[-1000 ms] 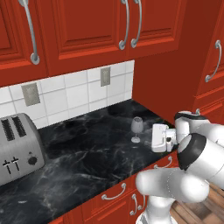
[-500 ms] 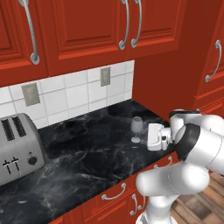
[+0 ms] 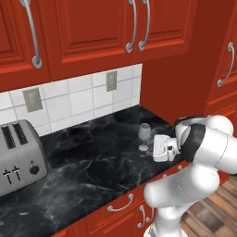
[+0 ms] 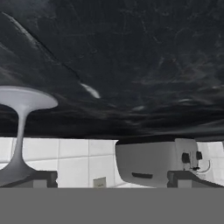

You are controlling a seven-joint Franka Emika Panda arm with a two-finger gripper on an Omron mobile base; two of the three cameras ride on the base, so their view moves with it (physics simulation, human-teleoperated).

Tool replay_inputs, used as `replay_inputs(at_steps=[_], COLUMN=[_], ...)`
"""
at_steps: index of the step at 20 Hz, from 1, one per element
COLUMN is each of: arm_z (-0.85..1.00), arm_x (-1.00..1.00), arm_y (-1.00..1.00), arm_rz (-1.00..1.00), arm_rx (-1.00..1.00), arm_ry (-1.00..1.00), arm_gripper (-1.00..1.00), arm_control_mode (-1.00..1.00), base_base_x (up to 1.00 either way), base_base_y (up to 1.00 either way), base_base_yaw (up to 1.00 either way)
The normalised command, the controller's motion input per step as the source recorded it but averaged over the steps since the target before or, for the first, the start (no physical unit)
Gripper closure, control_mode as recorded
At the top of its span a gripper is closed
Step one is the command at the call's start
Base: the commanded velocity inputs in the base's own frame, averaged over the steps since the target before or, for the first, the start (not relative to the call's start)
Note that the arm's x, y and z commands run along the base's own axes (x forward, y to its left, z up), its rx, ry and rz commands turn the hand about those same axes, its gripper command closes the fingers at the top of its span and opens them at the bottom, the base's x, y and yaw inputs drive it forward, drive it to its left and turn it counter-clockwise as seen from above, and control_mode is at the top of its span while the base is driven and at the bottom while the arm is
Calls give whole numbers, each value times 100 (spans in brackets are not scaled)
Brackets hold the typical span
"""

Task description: Retrieve the wine glasses from the counter and place one next to each plate.

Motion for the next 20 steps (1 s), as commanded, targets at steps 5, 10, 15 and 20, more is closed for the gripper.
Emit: replay_inputs(at_steps=[5,10,15,20], arm_z=[0,0,0,0], arm_x=[-2,0,8,24], arm_y=[-13,-2,0,0], arm_rz=[0,-10,-11,-10], arm_rx=[0,0,0,0], arm_ry=[0,0,0,0], arm_gripper=[-100,-100,-100,-100], arm_control_mode=[-100,-100,-100,-100], base_base_x=[0,0,0,0], base_base_y=[0,0,0,0], base_base_yaw=[0,0,0,0])
